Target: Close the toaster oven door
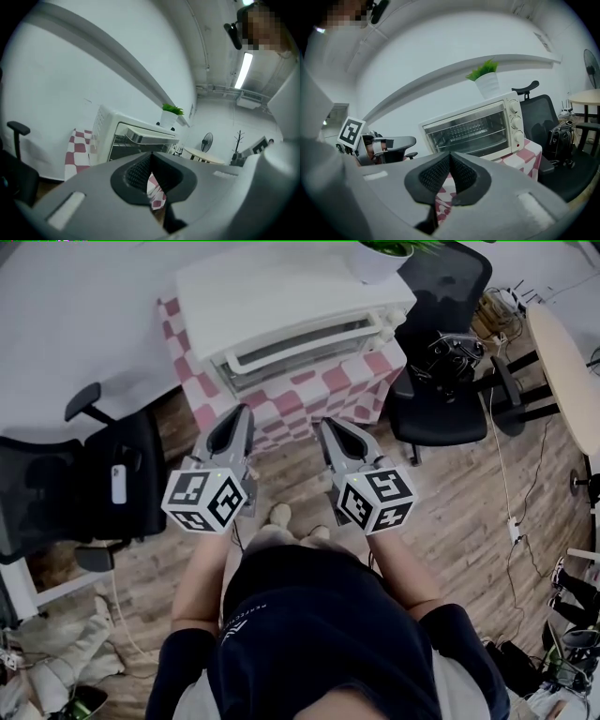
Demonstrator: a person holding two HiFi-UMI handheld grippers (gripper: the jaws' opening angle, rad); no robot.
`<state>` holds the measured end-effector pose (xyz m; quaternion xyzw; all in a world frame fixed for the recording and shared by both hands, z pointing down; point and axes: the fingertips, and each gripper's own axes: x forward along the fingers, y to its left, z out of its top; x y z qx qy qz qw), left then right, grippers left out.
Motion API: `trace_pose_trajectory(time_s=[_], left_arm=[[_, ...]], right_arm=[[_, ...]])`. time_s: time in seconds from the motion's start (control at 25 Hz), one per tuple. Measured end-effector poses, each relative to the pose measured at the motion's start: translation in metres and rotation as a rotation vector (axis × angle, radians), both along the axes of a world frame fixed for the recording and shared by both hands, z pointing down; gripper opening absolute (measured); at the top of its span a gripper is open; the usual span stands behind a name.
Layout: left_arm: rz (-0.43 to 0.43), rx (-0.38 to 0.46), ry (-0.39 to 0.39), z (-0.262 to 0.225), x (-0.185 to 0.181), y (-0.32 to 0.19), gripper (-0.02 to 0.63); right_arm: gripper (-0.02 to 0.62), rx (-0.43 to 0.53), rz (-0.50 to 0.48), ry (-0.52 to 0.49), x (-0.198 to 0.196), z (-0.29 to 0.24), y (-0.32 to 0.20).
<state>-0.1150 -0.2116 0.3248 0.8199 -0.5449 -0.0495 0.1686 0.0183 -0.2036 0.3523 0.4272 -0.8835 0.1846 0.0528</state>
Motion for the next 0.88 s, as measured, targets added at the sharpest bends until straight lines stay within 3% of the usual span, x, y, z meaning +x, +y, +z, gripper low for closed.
trace_pose_trajectory(time_s=[0.2, 0.48, 0.88], left_arm=[[0.003, 0.02, -0.144, 0.0, 0.002, 0.012, 0.015], [0.025, 0.036, -0.277, 0.001, 0.009, 0.023, 0.015], [0.04, 0.035, -0.371, 0.009, 0.008, 0.033, 0.015]], right_arm=[[0.002, -0.003, 0.016, 0.006, 0.002, 0.0, 0.007], [0.002, -0.005, 0.034, 0.011, 0.009, 0.001, 0.014], [0.002, -0.014, 0.064, 0.011, 0.017, 0.001, 0.018]])
